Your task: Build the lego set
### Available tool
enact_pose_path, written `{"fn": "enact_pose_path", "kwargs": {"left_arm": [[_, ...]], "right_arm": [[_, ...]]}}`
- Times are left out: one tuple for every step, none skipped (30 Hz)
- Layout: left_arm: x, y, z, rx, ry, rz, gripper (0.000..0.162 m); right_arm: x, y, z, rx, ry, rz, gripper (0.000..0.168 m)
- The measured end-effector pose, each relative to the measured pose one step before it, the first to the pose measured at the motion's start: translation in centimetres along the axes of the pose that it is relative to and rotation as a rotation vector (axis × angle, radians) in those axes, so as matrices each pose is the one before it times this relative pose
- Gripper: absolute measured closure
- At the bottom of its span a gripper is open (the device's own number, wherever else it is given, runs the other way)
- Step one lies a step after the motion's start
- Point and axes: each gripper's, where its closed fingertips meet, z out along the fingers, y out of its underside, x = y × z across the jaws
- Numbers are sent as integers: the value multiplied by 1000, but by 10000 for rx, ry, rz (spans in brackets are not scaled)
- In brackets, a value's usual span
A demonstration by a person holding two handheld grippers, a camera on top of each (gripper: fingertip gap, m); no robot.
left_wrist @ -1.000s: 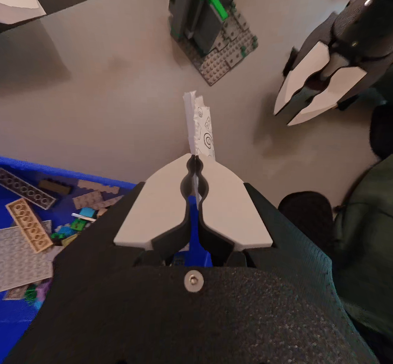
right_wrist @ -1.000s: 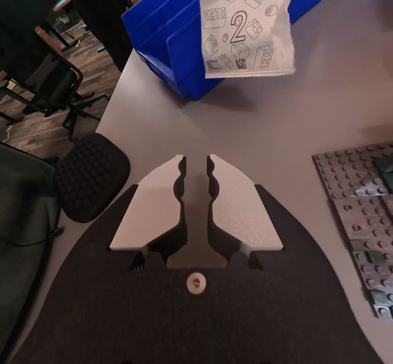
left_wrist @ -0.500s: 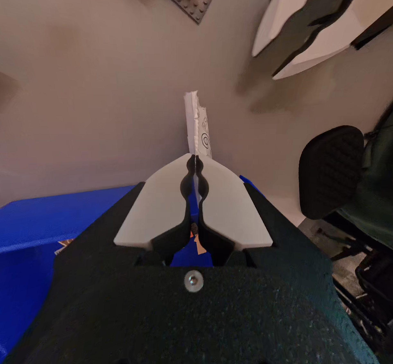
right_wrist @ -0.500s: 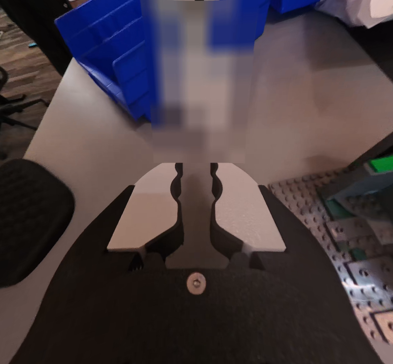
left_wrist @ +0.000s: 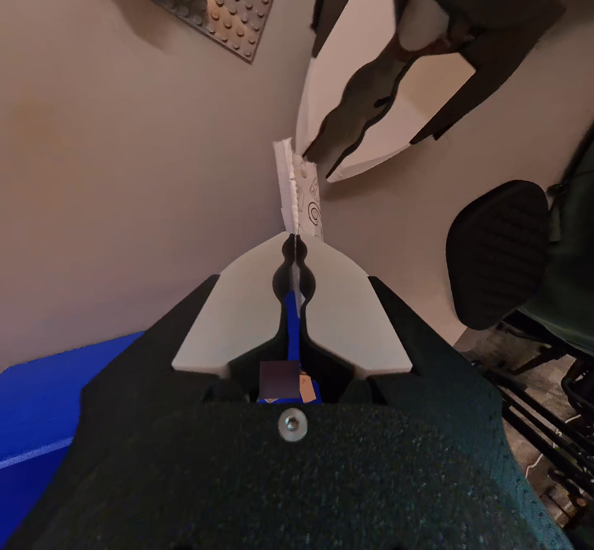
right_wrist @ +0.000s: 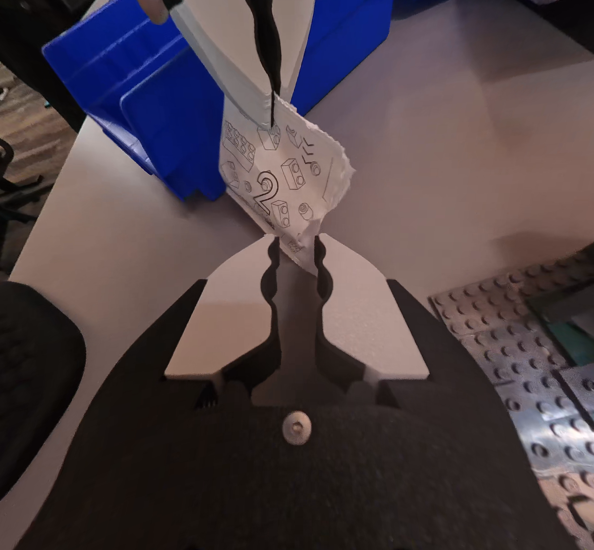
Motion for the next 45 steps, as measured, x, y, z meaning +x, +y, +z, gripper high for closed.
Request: {"fn": "enact_pose_path", "kwargs": {"left_arm": [[-70,-57,53,135,31,-117,161],[-24,-67,25,125,41,-76,162],[-51,17,34,40,-16,-2,161],[18,-1,51,32,4,56,161],[62,-75,59,56,10,61,162],[42,-92,43,43,-5,44,162],[158,-114,43,48,58,58,162],[132,-105,50,40,23,79,161],[109,-105,40,43,5,76,161],[102,-101,42,53,23,70,161],[78,-47,50,31,22,45,161],[-76,100,32,-20,-52,24,161],[-62,67,16,39,-14,-29,162],[-33,22,0,94,23,-62,162],[-63,41,-7,108,2,-73,162],[-177,-7,-25,113,-67,-86,162],[-210,13,-9,109,-95,-78,162],[-132,-111,-33,189,-52,-54,162],[-110,-163,-74,195,-37,-68,161],[-42,-7,-118,90,1,-19,161],[-6,49,-112,65,10,6,160],[-96,171,-79,11,-44,-3,158],[-118,252,-37,-18,-37,-5,155],[31,268,-39,-10,75,2,152],[64,280,-35,-2,82,49,147],[-18,222,-55,54,12,99,145],[50,188,-59,52,61,76,143],[43,-78,-119,178,79,-6,142],[99,-19,-84,104,85,97,141],[89,-31,-55,76,50,117,140],[93,38,-38,-11,53,79,140],[96,26,-1,-30,57,73,138],[87,-47,29,19,39,110,138],[149,-79,44,56,80,135,137],[245,-214,29,166,135,122,137],[258,-334,7,249,158,52,137],[223,-330,8,238,148,9,137],[180,-302,9,207,106,47,137],[173,-345,-25,237,69,95,137],[220,-374,-19,255,85,76,137],[189,-325,-30,223,67,64,139],[-27,-140,-35,104,-88,112,143],[-47,-19,-24,46,-100,110,144],[66,64,1,10,8,11,144],[40,171,25,-45,34,-87,145]], "right_arm": [[91,-64,-232,99,15,96,148],[-71,10,-169,9,-70,84,146],[-176,7,-97,-16,-103,56,144],[-1,6,-56,-15,33,27,142],[136,54,9,-41,120,-18,139],[59,90,82,-73,34,-15,138],[-91,94,159,-68,-93,38,137],[-115,50,165,-30,-118,94,135],[-155,-30,165,11,-136,94,134],[-275,-104,139,50,-190,48,134],[-160,-108,112,39,-71,3,132],[42,-24,40,-8,54,-99,136],[177,-47,-51,30,119,-127,145],[212,-105,-114,74,99,-61,153],[-15,-119,-110,96,-85,34,155],[-233,-119,-85,81,-234,90,157],[-164,-192,-94,124,-151,55,161],[-23,-233,-114,162,-23,1,166],[18,-157,-85,102,-13,9,167],[21,-119,-80,96,-39,33,167],[-40,-130,-113,112,-108,60,167],[-117,-223,-167,163,-159,40,168],[-68,-194,-190,118,-111,9,168],[23,-148,-208,69,-46,-13,168],[34,-165,-231,79,-51,5,168],[17,-129,-212,61,-78,77,168],[-70,-122,-205,73,-149,130,168],[-154,-163,-185,115,-202,125,168],[-109,-194,-191,130,-147,87,168],[-83,-181,-195,106,-102,55,168],[-74,-208,-195,102,-85,50,168],[-82,-286,-216,140,-82,42,168],[-89,-293,-229,117,-68,35,168],[-93,-296,-214,90,-65,23,168],[-115,-301,-196,97,-78,33,168],[-141,-332,-191,128,-91,50,168],[-194,-377,-175,173,-116,34,168],[-224,-366,-152,191,-127,33,168],[-167,-308,-102,154,-94,64,168],[-147,-257,-76,139,-82,69,168],[-123,-211,-58,128,-69,53,168],[-63,-69,-25,38,-20,28,168],[0,26,22,-17,35,-39,168],[23,77,51,-39,56,-72,168],[42,155,113,-92,78,-53,168]]}}
